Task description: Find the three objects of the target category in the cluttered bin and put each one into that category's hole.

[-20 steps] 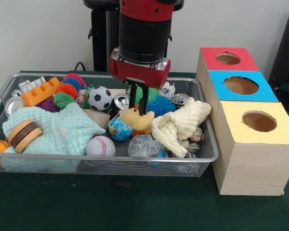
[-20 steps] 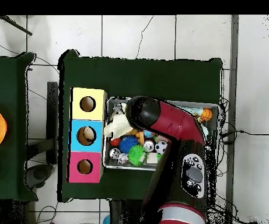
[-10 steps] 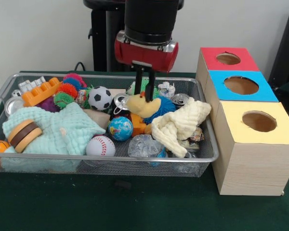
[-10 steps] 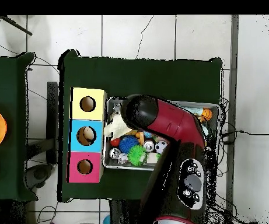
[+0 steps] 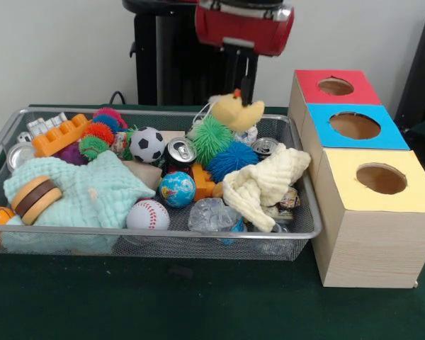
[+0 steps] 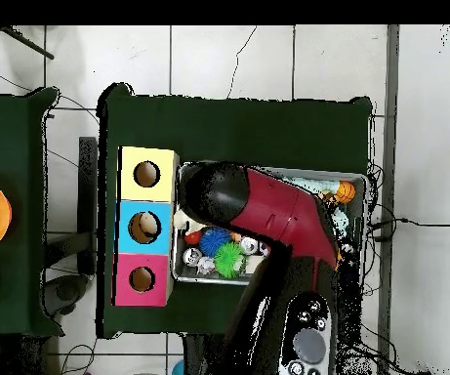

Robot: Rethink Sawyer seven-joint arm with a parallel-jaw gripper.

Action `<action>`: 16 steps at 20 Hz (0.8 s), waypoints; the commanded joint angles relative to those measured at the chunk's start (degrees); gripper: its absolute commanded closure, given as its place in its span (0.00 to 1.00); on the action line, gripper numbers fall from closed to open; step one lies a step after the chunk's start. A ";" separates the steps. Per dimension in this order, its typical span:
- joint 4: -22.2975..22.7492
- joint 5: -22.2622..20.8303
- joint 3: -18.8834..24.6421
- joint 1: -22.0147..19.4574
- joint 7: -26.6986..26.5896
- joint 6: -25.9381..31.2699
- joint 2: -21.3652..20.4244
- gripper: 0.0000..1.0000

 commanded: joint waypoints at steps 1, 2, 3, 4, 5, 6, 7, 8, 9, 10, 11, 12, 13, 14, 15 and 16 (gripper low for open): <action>10.28 -0.91 0.81 1.47 8.59 5.56 -6.28 1.00; 10.93 -1.05 0.70 1.55 8.22 5.87 -7.11 1.00; 11.58 -1.18 0.58 1.63 7.85 6.18 -7.95 1.00; 11.55 -1.43 0.38 1.68 7.70 6.79 -8.43 1.00; 11.45 -1.72 0.06 1.87 7.79 7.47 -8.88 1.00; 11.35 -2.00 -0.25 2.07 7.88 8.15 -9.33 1.00; 11.32 -2.39 -0.76 2.56 8.17 8.68 -9.91 1.00; 11.40 -2.79 -1.41 3.18 8.51 9.37 -10.80 1.00; 11.55 -3.08 -1.78 3.58 8.61 9.63 -11.36 1.00; 11.76 -3.26 -2.05 3.83 8.43 10.14 -11.94 1.00; 11.97 -3.45 -2.31 4.09 8.25 10.64 -12.51 1.00; 12.22 -3.56 -2.40 4.17 7.97 10.70 -12.70 1.00; 12.14 -3.74 -2.56 4.33 7.82 11.01 -12.89 1.00; 12.08 -3.90 -2.59 4.36 7.64 10.97 -12.78 1.00; 12.05 -3.99 -2.54 4.41 7.52 11.03 -12.76 1.00; 12.00 -4.03 -2.45 4.37 7.37 11.03 -12.76 1.00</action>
